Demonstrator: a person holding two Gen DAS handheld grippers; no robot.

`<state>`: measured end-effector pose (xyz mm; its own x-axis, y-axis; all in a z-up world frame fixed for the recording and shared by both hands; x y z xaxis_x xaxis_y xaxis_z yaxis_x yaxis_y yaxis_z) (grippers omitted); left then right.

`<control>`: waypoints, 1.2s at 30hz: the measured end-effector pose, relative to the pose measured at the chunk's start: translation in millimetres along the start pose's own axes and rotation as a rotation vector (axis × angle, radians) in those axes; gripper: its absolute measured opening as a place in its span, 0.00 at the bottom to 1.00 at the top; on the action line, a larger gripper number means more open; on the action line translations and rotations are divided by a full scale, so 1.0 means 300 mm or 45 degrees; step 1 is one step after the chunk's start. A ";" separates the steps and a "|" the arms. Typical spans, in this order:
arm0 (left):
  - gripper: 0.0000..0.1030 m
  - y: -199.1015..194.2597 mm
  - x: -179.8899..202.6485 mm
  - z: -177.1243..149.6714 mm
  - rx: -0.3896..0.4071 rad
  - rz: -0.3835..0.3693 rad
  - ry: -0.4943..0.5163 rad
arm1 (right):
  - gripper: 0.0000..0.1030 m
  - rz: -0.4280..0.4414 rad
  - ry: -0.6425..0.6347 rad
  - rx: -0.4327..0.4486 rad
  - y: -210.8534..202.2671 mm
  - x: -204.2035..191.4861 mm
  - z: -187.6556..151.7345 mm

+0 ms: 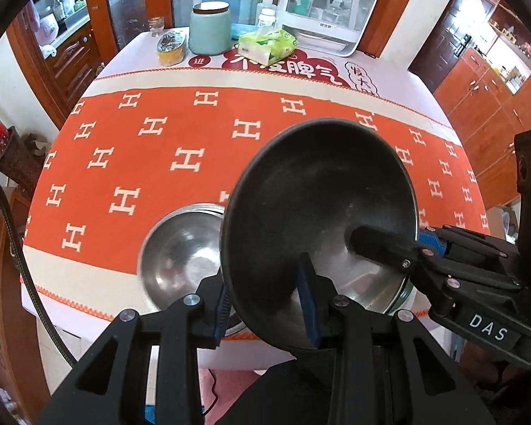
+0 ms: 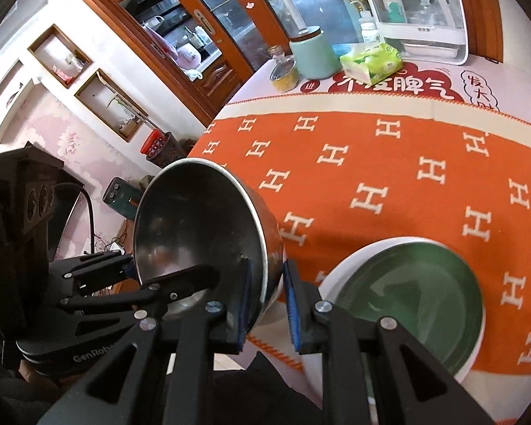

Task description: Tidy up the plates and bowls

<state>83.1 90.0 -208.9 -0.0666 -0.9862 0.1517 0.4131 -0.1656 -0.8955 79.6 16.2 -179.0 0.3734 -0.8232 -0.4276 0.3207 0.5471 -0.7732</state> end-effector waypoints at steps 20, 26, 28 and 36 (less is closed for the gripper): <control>0.32 0.055 -0.176 -0.076 -0.188 -0.076 0.280 | 0.20 -0.140 0.304 0.036 0.132 -0.104 -0.106; 0.32 0.098 -0.196 -0.107 -0.253 -0.114 0.403 | 0.20 -0.187 0.450 0.063 0.172 -0.101 -0.160; 0.32 0.115 -0.204 -0.114 -0.271 -0.124 0.449 | 0.20 -0.201 0.490 0.068 0.186 -0.099 -0.173; 0.33 0.185 -0.228 -0.127 -0.347 -0.149 0.585 | 0.20 -0.259 0.648 0.106 0.236 -0.084 -0.204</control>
Point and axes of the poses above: each gripper's, at about its wrist camera, not at the fingertips, and y roughly the way its jaws point, x to its right, z to its top, the point moved 10 cm from there along y, roughly the way its jaws point, and after that the axes turned 1 degree about y, right-handed, at the moved point
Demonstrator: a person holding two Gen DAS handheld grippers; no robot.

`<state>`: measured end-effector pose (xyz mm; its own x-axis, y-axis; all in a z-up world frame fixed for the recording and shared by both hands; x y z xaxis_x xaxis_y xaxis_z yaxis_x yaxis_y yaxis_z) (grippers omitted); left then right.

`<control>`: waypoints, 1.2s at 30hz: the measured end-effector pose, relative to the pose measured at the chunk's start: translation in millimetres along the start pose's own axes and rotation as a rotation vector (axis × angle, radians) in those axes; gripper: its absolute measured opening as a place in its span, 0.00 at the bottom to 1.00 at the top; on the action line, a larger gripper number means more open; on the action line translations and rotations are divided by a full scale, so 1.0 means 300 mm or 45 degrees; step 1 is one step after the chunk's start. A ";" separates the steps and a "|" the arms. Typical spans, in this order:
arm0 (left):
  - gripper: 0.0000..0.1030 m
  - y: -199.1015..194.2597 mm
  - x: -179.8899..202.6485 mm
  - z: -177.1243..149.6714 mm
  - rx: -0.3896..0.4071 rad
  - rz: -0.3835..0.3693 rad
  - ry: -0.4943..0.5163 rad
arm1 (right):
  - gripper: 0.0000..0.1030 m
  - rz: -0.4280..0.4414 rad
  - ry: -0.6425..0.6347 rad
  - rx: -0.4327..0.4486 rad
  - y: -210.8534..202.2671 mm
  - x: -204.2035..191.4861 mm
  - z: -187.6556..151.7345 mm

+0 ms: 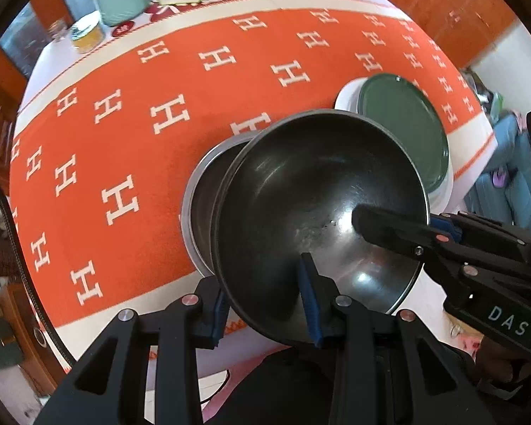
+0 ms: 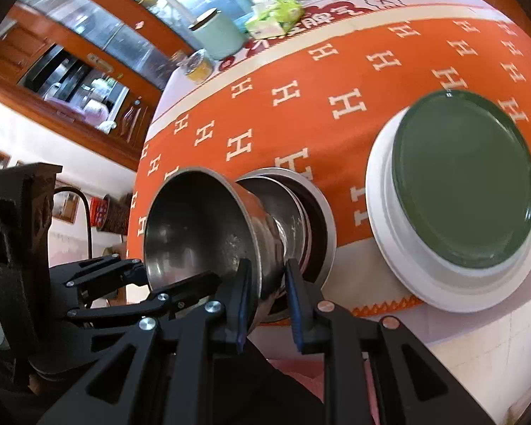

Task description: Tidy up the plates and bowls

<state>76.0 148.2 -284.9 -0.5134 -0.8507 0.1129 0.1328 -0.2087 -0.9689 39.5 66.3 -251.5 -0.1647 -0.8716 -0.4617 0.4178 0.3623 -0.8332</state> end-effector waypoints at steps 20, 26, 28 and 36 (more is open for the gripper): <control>0.37 0.084 -0.020 0.030 -0.028 -0.035 0.175 | 0.21 -0.096 0.159 0.040 0.054 0.032 -0.026; 0.45 0.071 -0.012 0.038 -0.007 -0.051 0.197 | 0.24 -0.105 0.168 0.059 0.046 0.031 -0.024; 0.47 0.064 -0.012 0.042 0.005 -0.053 0.203 | 0.26 -0.104 0.170 0.067 0.044 0.029 -0.022; 0.50 0.042 -0.022 0.051 0.043 -0.064 0.207 | 0.35 -0.102 0.154 0.095 0.024 0.019 -0.019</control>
Point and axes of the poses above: each gripper's, at about its wrist camera, not at the fingertips, and y roughly the way its jaws point, x to its right, z to its top, the point moved 10 cm from there along y, roughly the way its jaws point, and after that the axes turned 1 degree about y, right-handed, at the moved point
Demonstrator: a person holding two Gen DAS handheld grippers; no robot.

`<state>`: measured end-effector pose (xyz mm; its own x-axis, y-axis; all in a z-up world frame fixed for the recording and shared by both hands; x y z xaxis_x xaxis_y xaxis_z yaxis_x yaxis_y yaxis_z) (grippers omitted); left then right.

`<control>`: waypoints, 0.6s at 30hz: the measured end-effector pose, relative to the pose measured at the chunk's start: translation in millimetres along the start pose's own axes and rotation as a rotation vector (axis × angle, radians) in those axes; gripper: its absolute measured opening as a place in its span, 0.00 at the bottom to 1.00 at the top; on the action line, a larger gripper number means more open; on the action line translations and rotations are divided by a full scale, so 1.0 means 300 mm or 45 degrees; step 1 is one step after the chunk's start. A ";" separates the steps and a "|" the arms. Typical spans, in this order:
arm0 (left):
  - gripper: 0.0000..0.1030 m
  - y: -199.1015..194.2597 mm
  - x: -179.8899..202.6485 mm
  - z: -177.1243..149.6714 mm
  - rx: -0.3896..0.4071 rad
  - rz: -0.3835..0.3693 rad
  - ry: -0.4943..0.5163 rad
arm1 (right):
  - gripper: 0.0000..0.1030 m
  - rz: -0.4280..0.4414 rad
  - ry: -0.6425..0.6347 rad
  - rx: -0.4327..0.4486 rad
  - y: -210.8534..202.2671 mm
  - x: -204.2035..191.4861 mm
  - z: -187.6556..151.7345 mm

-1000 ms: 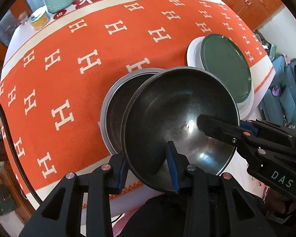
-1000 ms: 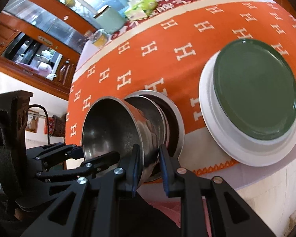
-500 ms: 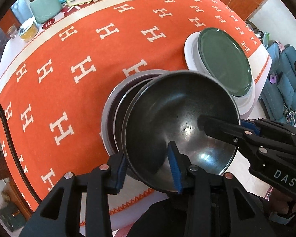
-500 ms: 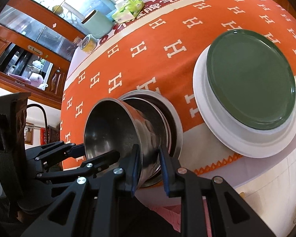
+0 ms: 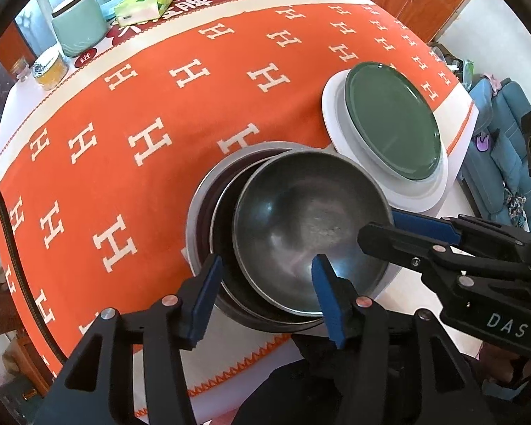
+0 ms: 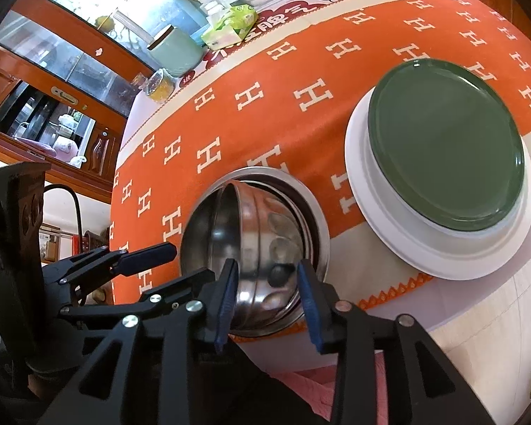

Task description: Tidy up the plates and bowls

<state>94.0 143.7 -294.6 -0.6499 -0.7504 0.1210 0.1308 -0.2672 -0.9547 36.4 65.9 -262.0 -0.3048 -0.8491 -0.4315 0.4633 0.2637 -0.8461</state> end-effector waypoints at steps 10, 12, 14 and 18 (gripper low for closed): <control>0.59 -0.069 -0.034 0.024 0.116 -0.022 -0.047 | 0.36 -0.007 0.025 0.010 -0.020 0.022 -0.003; 0.61 -0.081 -0.050 0.028 0.137 -0.018 -0.066 | 0.39 -0.008 0.029 0.010 -0.020 0.025 -0.004; 0.62 -0.085 -0.068 0.030 0.148 -0.012 -0.086 | 0.40 -0.003 0.039 0.009 -0.021 0.030 -0.005; 0.62 -0.077 -0.107 0.024 0.147 0.007 -0.127 | 0.42 0.007 0.065 0.009 -0.014 0.045 -0.005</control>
Point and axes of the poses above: each gripper's, at about its wrist camera, not at the fingertips, and y roughly the way its jaws point, x to its right, z to its top, the point moved 10 cm from there along y, roughly the way its jaws point, and after that the axes turned 1 degree about y, right-handed, at the moved point
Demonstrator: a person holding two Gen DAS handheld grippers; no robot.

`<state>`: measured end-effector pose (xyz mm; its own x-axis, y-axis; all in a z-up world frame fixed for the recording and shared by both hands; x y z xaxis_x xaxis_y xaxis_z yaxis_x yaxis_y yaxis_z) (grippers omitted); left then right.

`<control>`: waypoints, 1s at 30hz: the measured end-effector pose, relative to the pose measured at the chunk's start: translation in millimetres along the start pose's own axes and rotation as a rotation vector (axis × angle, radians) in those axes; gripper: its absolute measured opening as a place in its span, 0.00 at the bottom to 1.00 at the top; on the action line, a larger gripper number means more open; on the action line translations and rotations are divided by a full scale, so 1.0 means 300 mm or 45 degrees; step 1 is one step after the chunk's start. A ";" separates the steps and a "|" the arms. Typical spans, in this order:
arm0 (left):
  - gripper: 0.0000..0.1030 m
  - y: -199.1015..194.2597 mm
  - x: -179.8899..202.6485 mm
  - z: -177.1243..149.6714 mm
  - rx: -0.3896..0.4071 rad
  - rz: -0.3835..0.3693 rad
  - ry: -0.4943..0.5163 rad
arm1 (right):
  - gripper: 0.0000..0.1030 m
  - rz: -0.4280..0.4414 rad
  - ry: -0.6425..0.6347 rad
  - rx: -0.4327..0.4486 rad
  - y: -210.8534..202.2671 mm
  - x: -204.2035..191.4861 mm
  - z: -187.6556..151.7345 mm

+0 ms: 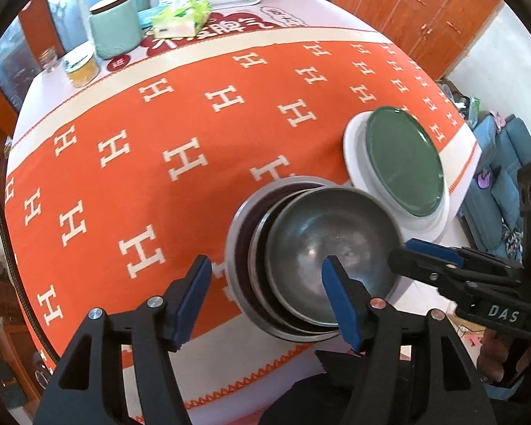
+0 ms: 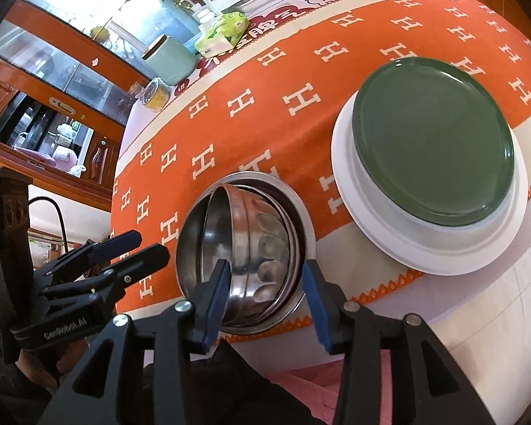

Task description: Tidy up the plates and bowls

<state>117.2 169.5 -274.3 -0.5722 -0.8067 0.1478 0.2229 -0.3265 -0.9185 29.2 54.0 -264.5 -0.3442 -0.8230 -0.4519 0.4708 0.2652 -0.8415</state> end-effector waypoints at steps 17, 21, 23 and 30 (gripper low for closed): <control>0.62 0.111 -0.053 -0.049 -0.093 -0.029 -0.093 | 0.42 0.043 0.173 -0.081 0.073 0.075 -0.017; 0.62 0.146 -0.058 -0.057 -0.135 -0.059 -0.115 | 0.42 0.068 0.228 -0.103 0.096 0.084 -0.021; 0.62 0.162 -0.059 -0.062 -0.158 -0.075 -0.127 | 0.42 0.080 0.255 -0.110 0.105 0.089 -0.023; 0.62 0.217 -0.055 -0.073 -0.209 -0.130 -0.140 | 0.42 0.105 0.287 -0.128 0.143 0.090 -0.031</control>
<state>123.9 172.4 -344.5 -0.4935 -0.8253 0.2743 0.0316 -0.3322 -0.9427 32.6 47.8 -315.5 -0.4855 -0.6666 -0.5656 0.4257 0.3848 -0.8189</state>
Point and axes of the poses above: each gripper's, at about its wrist camera, not at the fingertips, and y roughly the way its jaws point, x to its right, z to its top, the point moved 10 cm from there along y, roughly the way its jaws point, and after that the axes turned 1 degree about y, right-handed, at the moved point
